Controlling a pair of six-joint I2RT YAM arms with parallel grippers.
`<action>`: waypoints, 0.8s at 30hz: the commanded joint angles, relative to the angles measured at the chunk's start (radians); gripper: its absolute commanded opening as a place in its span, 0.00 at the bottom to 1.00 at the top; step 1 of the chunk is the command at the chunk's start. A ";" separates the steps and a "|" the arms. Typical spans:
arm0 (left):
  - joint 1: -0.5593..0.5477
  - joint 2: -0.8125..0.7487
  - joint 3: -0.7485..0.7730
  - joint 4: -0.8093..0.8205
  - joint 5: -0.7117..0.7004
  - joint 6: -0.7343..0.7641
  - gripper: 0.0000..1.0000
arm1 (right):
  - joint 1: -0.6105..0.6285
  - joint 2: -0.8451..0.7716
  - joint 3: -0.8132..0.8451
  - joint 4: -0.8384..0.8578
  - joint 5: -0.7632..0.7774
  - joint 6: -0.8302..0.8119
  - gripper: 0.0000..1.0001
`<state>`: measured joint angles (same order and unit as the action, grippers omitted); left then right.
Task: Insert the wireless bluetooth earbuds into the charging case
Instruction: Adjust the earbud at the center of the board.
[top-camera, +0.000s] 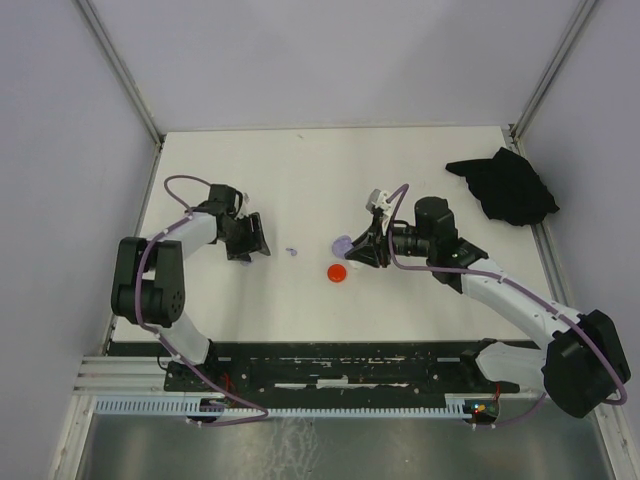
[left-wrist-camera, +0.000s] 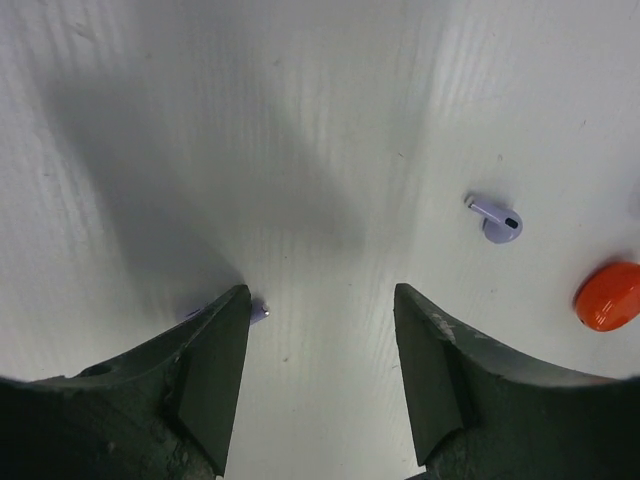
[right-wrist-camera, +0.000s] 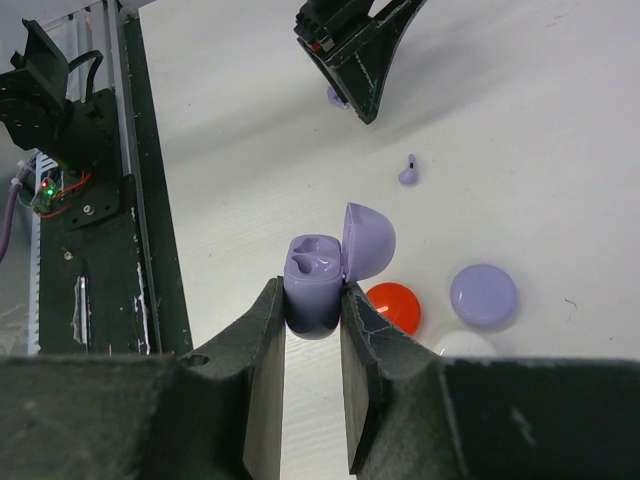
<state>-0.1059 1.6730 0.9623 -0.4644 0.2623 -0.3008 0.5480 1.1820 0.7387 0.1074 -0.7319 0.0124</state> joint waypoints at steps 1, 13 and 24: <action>-0.033 -0.013 -0.007 -0.042 0.055 0.045 0.66 | 0.003 0.012 0.056 -0.006 -0.002 -0.012 0.02; -0.030 -0.188 -0.021 -0.109 -0.111 -0.033 0.64 | 0.003 0.014 0.051 -0.038 -0.005 -0.009 0.02; -0.029 -0.138 0.017 -0.171 -0.333 -0.256 0.70 | 0.003 0.017 0.048 -0.054 0.000 -0.019 0.02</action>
<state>-0.1394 1.5085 0.9394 -0.6209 0.0200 -0.4374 0.5480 1.1999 0.7498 0.0399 -0.7319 0.0109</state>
